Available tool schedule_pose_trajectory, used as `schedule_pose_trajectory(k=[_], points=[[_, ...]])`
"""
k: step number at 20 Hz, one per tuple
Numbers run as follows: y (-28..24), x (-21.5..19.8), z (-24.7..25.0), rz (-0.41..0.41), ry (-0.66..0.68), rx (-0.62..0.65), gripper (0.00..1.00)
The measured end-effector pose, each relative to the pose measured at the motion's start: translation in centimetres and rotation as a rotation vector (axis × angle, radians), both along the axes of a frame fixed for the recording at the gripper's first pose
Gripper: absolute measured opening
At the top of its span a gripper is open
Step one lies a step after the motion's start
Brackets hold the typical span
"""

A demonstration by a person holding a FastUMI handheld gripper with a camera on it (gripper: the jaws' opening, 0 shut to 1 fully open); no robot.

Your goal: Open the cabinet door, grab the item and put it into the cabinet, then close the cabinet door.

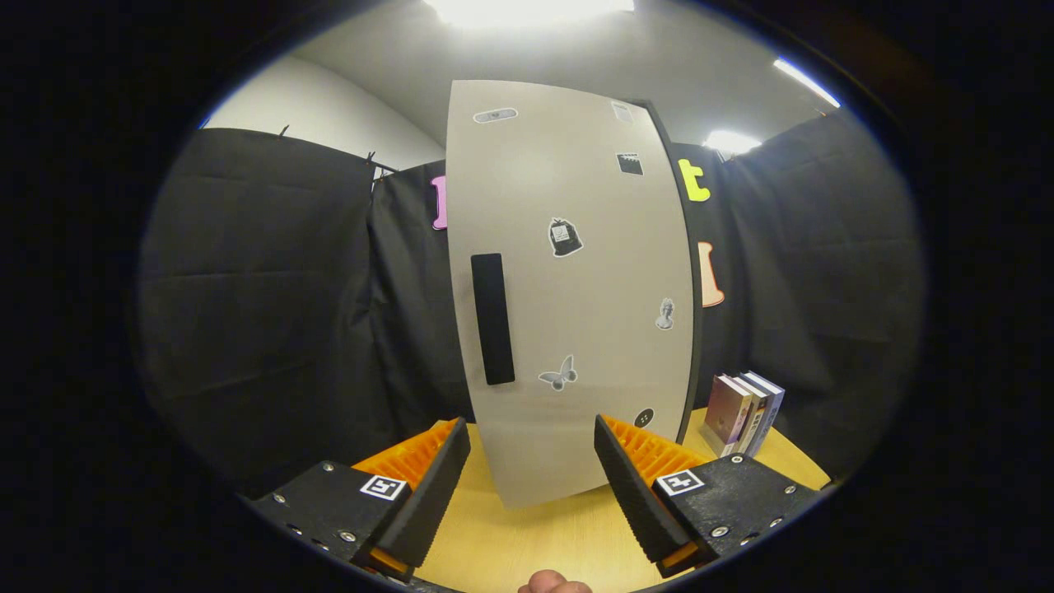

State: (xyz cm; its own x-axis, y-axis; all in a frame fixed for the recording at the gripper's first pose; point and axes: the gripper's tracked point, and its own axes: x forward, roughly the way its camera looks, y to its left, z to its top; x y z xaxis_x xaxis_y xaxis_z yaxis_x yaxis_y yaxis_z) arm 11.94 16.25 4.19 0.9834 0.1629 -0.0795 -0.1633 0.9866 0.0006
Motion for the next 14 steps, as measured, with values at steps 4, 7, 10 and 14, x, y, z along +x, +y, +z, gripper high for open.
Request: schedule_pose_trajectory(k=[4, 7, 10, 14], points=[[-0.1, -1.1, 0.3, -0.003, -0.010, -0.004, 0.94], [-0.4, -1.5, 0.2, -0.013, -0.002, -0.001, 0.94], [-0.4, -1.9, 0.0, -0.019, 0.001, 0.004, 0.94], [-0.1, -2.4, 0.2, -0.004, -0.011, -0.016, 0.94]])
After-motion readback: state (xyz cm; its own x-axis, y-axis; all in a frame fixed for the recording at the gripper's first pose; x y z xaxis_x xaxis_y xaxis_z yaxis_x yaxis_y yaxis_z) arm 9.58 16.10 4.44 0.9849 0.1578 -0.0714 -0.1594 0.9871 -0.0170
